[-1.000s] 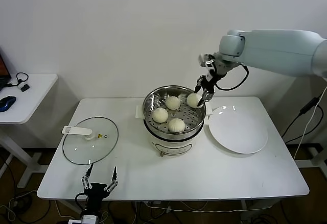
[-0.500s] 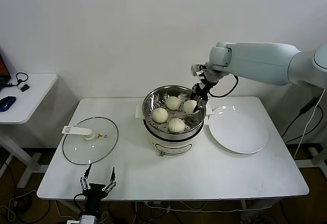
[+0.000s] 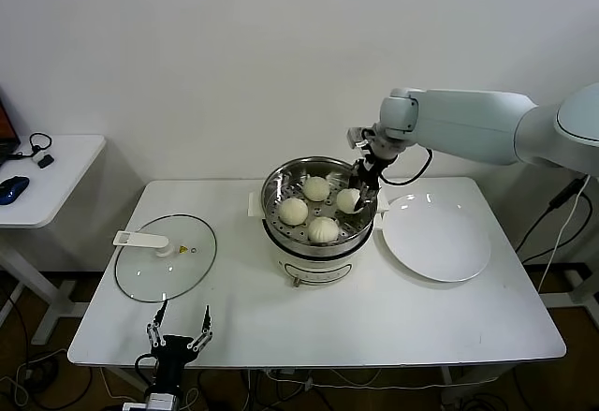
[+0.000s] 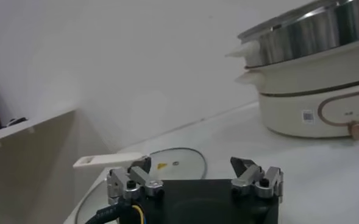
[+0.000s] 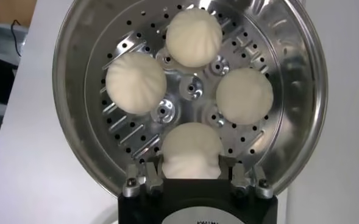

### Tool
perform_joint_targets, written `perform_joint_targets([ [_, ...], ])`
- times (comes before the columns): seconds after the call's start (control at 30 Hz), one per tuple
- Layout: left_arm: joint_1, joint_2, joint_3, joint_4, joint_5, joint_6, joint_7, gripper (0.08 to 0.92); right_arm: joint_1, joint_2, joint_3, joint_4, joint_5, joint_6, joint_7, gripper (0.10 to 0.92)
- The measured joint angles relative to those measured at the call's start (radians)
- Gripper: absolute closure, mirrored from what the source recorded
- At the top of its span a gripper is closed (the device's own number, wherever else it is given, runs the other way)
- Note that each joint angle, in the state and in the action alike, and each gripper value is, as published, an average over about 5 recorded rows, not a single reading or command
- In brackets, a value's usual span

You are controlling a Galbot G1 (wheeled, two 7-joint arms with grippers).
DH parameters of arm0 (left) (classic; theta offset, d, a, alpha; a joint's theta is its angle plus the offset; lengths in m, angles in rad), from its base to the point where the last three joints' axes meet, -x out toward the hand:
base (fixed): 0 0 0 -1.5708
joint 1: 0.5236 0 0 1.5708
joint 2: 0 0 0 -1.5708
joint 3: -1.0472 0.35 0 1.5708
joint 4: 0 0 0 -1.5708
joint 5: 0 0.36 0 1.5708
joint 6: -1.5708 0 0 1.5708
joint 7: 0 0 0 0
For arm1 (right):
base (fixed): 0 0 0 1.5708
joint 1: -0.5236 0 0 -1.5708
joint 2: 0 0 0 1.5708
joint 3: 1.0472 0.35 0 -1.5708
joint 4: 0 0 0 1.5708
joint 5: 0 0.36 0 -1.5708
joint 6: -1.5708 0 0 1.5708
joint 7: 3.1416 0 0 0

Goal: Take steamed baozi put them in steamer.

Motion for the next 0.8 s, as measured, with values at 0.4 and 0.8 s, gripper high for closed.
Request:
perform_joint_targets([
  [0.4, 0.002, 0.0, 0.001, -0.012, -0.002, 0.004, 0.003, 0.177, 0.02, -0.007, 0.003, 0.011, 0.006, 0.009, -0.026, 0.205],
  [0.8, 0.013, 0.0, 0.008, -0.034, 0.003, 0.013, 0.005, 0.177, 0.107, -0.077, -0.006, 0.054, 0.046, 0.003, -0.035, 0.203],
])
